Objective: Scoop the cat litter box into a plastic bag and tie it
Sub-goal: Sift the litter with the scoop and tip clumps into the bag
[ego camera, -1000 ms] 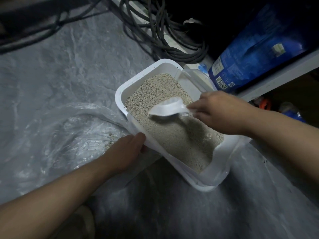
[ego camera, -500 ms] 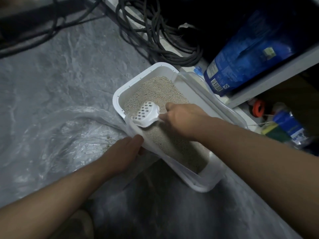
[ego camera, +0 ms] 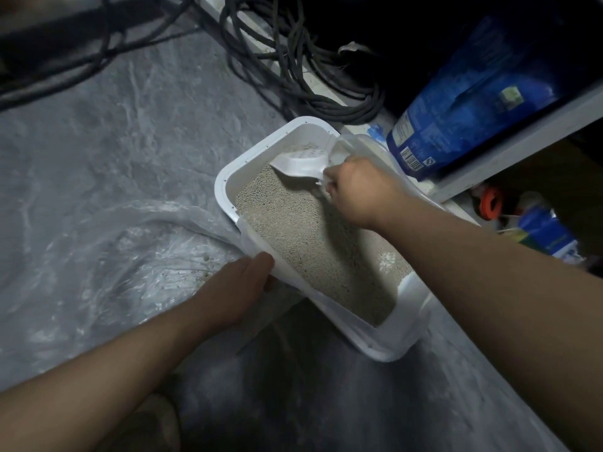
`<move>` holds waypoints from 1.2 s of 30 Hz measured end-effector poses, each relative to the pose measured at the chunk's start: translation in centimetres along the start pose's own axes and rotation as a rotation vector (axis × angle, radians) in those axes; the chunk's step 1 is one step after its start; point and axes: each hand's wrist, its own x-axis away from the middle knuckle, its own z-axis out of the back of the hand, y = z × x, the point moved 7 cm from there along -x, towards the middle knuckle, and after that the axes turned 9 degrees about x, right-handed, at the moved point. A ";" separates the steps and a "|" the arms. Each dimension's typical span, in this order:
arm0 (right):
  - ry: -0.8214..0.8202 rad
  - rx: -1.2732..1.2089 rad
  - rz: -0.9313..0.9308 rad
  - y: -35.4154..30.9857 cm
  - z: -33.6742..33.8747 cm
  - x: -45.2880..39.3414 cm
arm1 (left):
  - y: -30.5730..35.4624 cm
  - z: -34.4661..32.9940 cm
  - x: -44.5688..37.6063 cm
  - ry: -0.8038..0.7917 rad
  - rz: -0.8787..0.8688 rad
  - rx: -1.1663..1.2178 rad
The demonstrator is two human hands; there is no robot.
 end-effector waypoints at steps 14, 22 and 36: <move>-0.325 0.050 0.231 3.1 -0.1 9.6 | 0.1 -0.3 0.2 0.016 -0.027 0.026; -0.532 -0.457 -0.487 8.9 -2.2 13.4 | -0.2 -0.4 -0.1 0.007 -0.031 0.039; -0.836 -1.161 -0.682 5.2 -8.5 15.4 | -0.3 -0.6 -0.3 -0.013 0.009 0.009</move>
